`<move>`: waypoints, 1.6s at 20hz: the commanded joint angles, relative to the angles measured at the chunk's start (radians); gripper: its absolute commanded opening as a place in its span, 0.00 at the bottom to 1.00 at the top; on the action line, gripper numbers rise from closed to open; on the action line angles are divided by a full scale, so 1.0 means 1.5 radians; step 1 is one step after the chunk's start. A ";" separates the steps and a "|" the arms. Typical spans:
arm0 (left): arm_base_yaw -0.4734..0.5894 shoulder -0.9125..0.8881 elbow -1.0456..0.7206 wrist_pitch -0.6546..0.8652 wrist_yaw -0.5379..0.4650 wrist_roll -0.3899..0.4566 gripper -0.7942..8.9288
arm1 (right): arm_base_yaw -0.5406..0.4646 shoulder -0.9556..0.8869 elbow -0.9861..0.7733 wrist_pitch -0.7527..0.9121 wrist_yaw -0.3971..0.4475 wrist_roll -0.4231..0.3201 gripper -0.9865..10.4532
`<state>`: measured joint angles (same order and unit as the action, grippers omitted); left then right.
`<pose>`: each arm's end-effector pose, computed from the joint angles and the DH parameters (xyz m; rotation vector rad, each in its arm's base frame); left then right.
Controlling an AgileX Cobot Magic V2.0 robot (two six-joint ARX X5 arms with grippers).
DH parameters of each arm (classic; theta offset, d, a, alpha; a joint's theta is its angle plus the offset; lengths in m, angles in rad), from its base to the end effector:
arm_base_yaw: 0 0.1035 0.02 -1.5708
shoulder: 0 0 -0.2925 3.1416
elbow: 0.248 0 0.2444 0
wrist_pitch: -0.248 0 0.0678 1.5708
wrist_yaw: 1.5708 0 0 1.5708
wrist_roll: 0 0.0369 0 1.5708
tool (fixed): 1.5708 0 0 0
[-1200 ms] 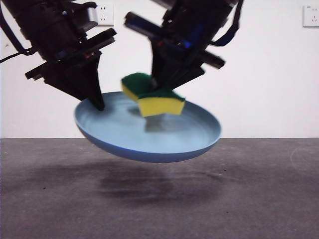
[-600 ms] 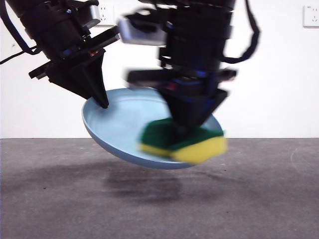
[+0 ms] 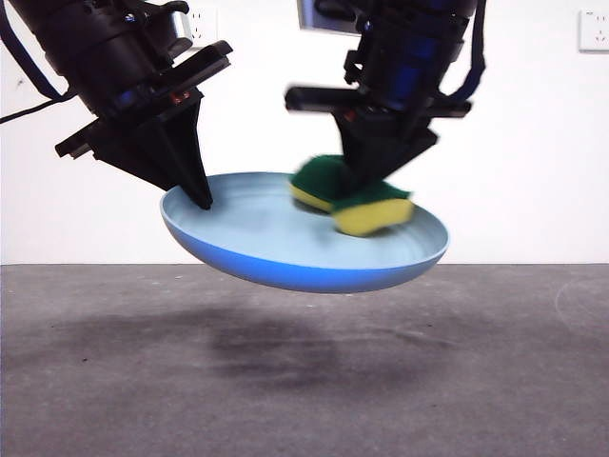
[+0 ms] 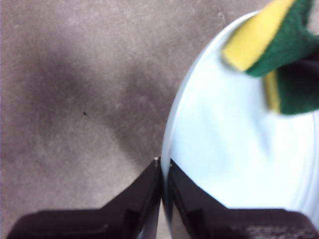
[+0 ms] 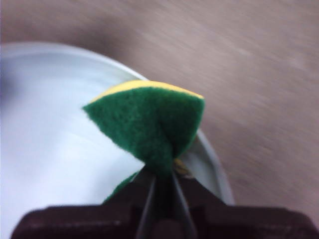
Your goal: Pick up the plate,pick up the cloth,clean the plate with the cloth
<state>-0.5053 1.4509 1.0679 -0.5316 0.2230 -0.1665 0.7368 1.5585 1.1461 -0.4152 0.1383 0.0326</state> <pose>0.2503 -0.1478 0.2788 -0.0165 0.9768 -0.5962 0.2464 0.2167 0.2791 -0.3256 0.7688 0.5505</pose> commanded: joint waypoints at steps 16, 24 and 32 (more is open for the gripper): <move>0.002 0.001 0.000 0.060 0.031 -0.029 0.07 | 0.017 0.005 -0.003 -0.179 0.221 -0.023 0.08; -0.002 0.001 0.000 0.042 0.039 -0.007 0.07 | -0.002 0.002 -0.003 0.095 0.026 -0.030 0.08; 0.026 0.021 0.000 0.035 -0.132 0.078 0.07 | -0.002 -0.072 -0.002 0.078 -0.036 -0.016 0.08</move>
<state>-0.4713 1.4685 1.0679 -0.4854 0.0284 -0.0750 0.7334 1.4540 1.1481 -0.3004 0.0811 -0.0032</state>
